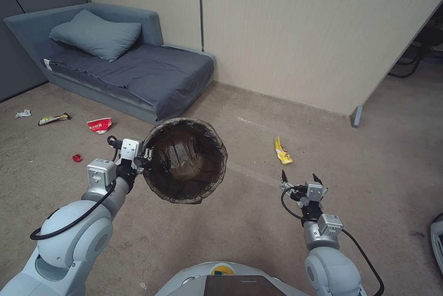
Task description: Pick up the trash bin, then pick up the garbage from the floor and place it into the trash bin.
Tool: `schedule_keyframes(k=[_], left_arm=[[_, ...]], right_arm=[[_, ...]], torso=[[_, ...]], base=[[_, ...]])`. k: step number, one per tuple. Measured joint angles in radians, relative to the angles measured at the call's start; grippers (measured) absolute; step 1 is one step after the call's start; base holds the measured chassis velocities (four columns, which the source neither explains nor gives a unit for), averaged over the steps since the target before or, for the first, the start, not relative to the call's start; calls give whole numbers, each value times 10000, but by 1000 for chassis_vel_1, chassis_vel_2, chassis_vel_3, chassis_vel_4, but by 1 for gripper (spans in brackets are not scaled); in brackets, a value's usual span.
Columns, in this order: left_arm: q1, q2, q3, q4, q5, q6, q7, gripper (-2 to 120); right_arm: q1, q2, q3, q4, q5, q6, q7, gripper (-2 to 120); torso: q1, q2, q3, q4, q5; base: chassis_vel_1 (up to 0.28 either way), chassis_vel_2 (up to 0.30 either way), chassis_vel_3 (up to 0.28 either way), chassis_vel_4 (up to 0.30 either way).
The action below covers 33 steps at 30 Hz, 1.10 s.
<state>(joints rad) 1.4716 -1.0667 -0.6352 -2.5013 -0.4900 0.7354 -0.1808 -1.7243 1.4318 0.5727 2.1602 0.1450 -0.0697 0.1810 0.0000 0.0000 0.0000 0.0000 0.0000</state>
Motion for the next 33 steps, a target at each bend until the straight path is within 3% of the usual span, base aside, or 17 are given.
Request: schedule_keyframes(k=[33], left_arm=[[-28,-123,32,122,244,-1,51,0]], right_arm=[[111,27,46,-266,-93,237,-31,100]], torso=[[0,0,0,1,0]], base=[[0,0,0,0]])
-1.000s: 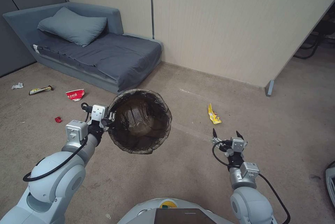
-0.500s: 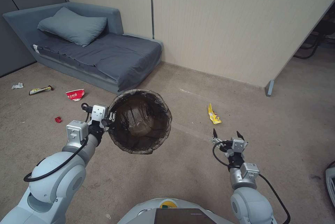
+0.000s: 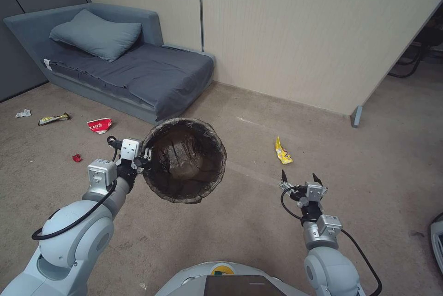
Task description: Pick up the trash bin, then pick up the garbage from the floor and place it into the trash bin.
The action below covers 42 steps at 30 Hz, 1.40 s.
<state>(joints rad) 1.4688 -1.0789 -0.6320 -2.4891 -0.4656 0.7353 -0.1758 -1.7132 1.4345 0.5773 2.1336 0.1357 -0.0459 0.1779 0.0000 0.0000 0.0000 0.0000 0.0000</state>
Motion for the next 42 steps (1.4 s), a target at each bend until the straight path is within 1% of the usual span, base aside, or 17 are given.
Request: schedule_keyframes(k=[9,20,36,39,42], left_arm=[[-35,20,-10,139,204,0,165,0],[-93,28,-15,233,193,0,92,0],[-174,39,47,376,181,1,-25,0],[-227,31,72,378,-179,0,-166,0],[-230,32,71,364,-266,0,-163,0]], right_arm=[[7,17,24,-64,-1,40,15,100],[-10,30,40,-89,-24,78,11,100],[-16,45,38,-188,-47,168,9,100],[-15,38,49,-198,-40,196,12,100],[-26,39,49,-202,-40,203,11,100]], torso=[[0,0,0,0,0],[0,0,0,0,0],[0,0,0,0,0],[0,0,0,-4,0],[0,0,0,-5,0]], base=[[0,0,0,0],[-4,-3,-3,-6],[-84,-86,-78,-89],[-124,-122,-118,-123],[-110,-100,-95,-97]])
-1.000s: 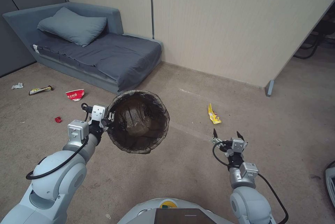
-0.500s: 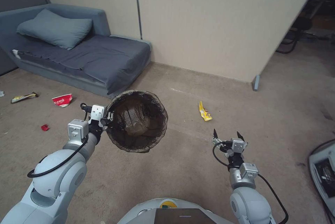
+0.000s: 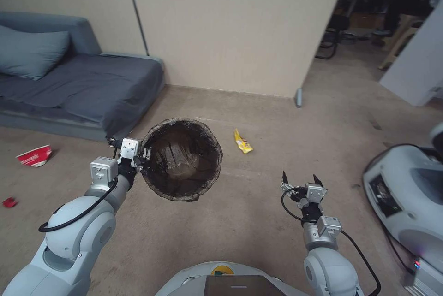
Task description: Pick up the trash bin, then pick up the garbage from the floor and place it into the trash bin.
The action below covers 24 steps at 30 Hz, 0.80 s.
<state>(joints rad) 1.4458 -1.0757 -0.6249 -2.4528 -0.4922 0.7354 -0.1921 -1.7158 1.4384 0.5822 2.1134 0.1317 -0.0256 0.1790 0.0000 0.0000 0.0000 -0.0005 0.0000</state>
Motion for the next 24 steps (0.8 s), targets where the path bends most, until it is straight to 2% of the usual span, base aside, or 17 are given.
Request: schedule_keyframes(k=[4,5,8,12,24], left_arm=[[15,-2,5,-17,6,0,50,0],[41,-11,15,-37,26,0,64,0],[67,-17,31,-50,46,0,69,0],[127,-34,48,-87,102,0,124,0],[175,-71,57,-116,195,0,150,0]], right_arm=[[-15,30,-21,-21,-34,119,-19,100],[-14,46,-45,-27,-57,181,-49,100],[-15,53,-51,-27,-84,195,-96,100],[-17,42,-48,-24,-110,198,-121,100],[-19,22,-36,-21,-125,168,-117,100]], torso=[[0,0,0,0,0],[0,0,0,8,0],[0,0,0,12,0],[0,0,0,4,0],[0,0,0,5,0]], base=[[-40,-44,-45,-37],[0,0,0,0],[0,0,0,0],[0,0,0,0],[0,0,0,0]])
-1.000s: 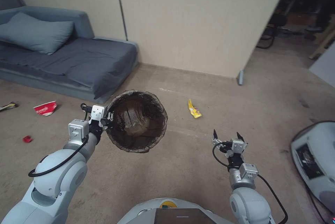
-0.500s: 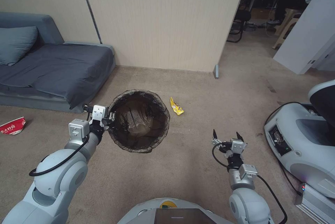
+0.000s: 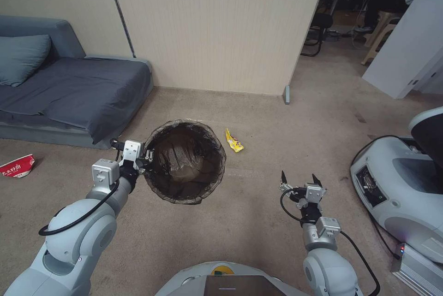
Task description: Pick up the trash bin, then pick up the garbage from the floor and place it into the trash bin.
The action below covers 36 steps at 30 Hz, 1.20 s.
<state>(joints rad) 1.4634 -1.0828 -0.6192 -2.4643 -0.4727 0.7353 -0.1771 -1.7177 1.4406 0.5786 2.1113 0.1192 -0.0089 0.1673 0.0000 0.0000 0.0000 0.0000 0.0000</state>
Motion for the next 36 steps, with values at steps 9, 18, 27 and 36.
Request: schedule_keyframes(k=[9,18,27,36], left_arm=[[13,-29,-6,30,92,1,27,0],[41,-53,-6,51,152,0,56,0],[20,-62,-1,151,236,0,66,0],[-49,-55,21,238,242,0,83,0]], right_arm=[[-15,8,19,-5,-8,-19,20,100],[-40,16,19,-46,-13,-10,21,100],[6,-6,55,-63,0,-53,19,100],[58,3,61,-147,3,-72,20,100]], torso=[[0,0,0,0,0],[0,0,0,0,0],[0,0,0,0,0],[0,0,1,-1,0]], base=[[0,0,0,0],[0,0,0,0],[-61,41,36,-44],[-90,75,88,-79]])
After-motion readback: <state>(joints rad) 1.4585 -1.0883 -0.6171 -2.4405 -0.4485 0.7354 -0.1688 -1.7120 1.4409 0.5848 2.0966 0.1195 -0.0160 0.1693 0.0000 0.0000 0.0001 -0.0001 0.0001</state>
